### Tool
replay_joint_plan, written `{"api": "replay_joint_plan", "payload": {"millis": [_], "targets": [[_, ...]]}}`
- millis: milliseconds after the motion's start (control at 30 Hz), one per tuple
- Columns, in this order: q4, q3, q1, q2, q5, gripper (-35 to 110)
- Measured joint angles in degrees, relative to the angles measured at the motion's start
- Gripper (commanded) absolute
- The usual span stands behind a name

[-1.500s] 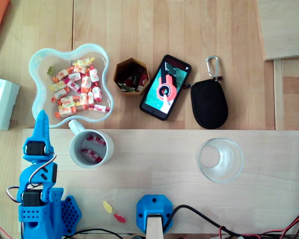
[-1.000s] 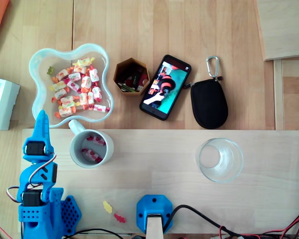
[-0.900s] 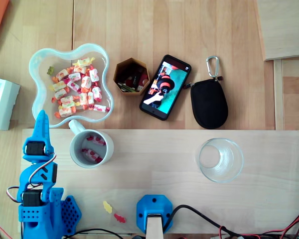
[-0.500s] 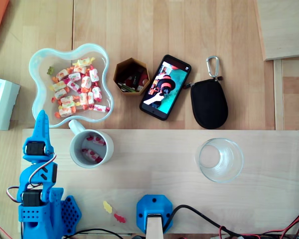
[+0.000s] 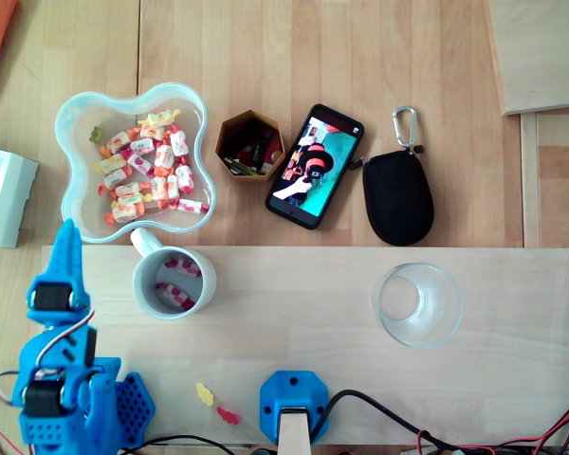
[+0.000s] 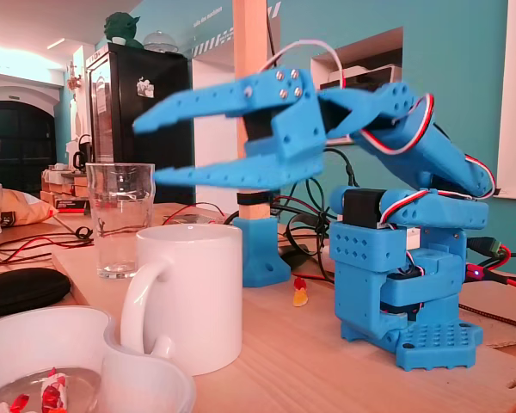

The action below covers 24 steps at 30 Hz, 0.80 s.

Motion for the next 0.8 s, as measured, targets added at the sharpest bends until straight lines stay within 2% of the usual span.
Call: {"api": "replay_joint_plan", "payload": {"millis": [167,800], "targets": [[6.6,-8.3,-0.1,-1.7,0.0,15],[18.6,-48.0,-0.1,-48.6,-0.1,15]]}}
